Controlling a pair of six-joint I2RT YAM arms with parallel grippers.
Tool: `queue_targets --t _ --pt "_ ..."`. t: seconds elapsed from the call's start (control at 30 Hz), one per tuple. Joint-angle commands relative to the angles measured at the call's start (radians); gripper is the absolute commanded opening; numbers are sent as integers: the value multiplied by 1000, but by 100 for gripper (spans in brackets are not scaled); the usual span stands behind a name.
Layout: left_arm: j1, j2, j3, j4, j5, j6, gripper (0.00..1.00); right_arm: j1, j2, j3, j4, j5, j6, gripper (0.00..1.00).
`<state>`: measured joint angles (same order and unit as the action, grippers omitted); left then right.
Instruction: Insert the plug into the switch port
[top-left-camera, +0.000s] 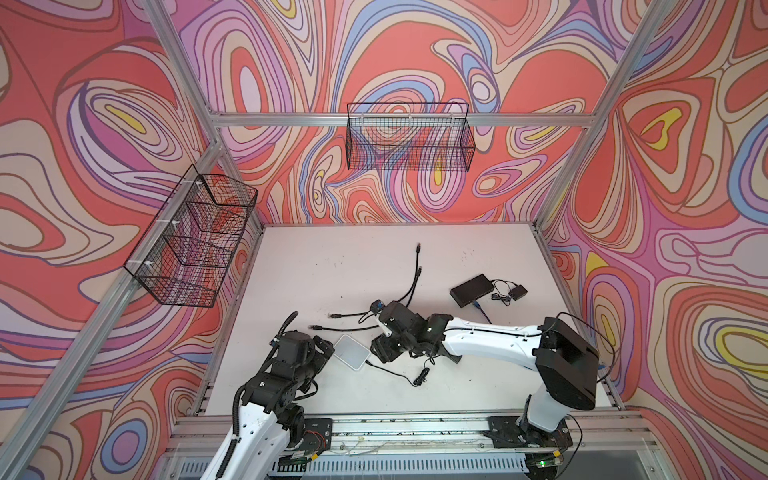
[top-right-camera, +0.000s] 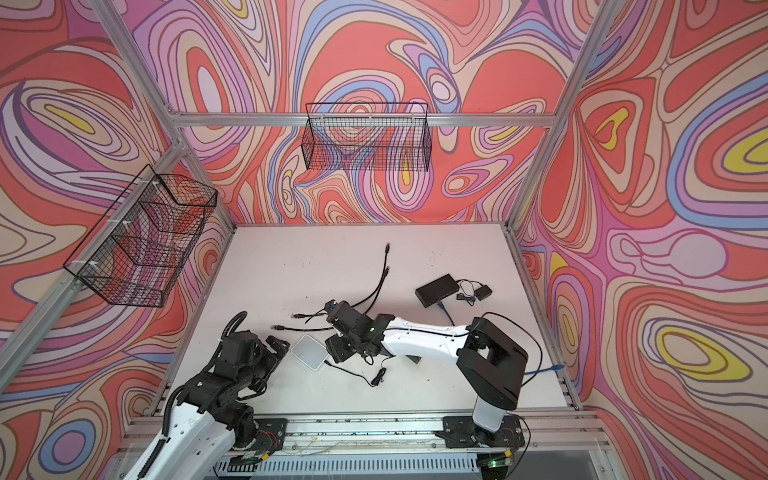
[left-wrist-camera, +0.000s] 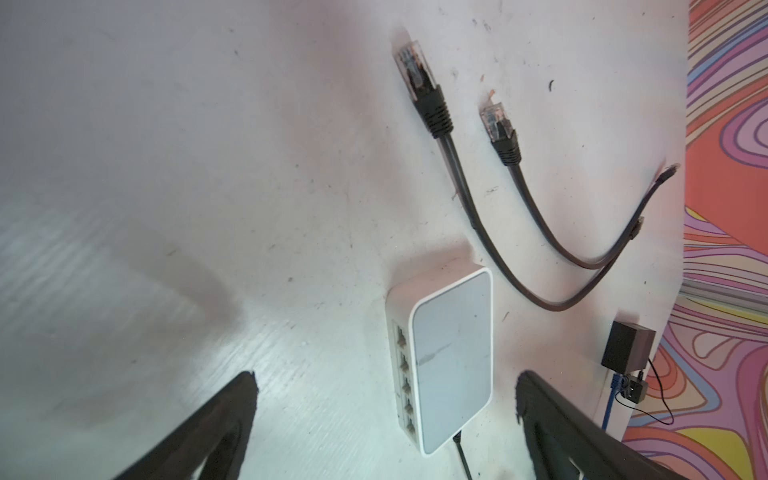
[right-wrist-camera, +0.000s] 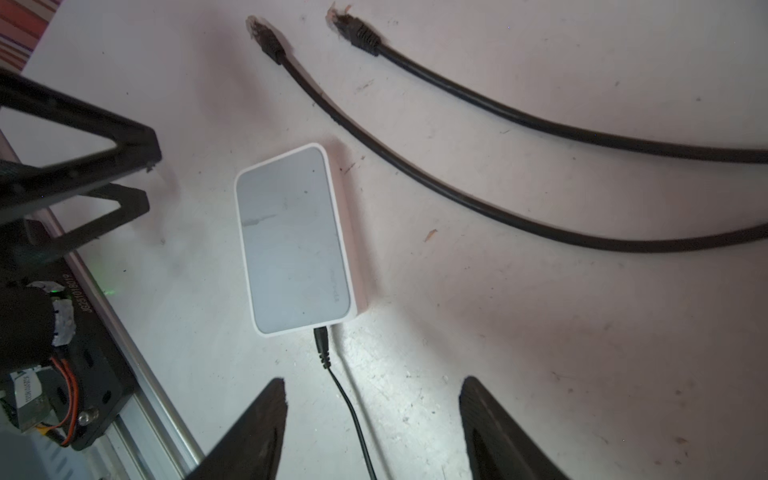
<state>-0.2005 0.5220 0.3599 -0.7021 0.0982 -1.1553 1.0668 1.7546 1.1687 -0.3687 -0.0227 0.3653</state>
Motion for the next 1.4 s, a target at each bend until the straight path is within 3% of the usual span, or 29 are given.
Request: queue_targets --t 0.0,0.17,0.27,0.5,0.77,0.97,1.1,1.3,1.37 --pt "118 58 49 -128 114 180 100 46 80 81 -60 64 -41 69" --pt "189 145 58 -74 210 220 100 93 204 208 -136 87 -79 72" --pt "194 148 70 -69 216 231 100 110 258 267 -177 102 -98 82" --pt "213 124 64 -79 227 231 100 114 315 329 -223 135 -113 83" --pt "320 108 15 -49 314 228 100 115 379 387 -258 125 -146 84" --pt "348 129 26 -36 348 243 100 116 411 408 -259 124 -164 86" --pt "348 131 22 -30 363 246 100 116 421 417 -259 110 -192 75" --pt "348 134 4 -1 437 253 100 112 391 410 -280 133 -290 36" --pt "348 140 -3 16 466 260 100 109 357 384 -272 151 -339 32"
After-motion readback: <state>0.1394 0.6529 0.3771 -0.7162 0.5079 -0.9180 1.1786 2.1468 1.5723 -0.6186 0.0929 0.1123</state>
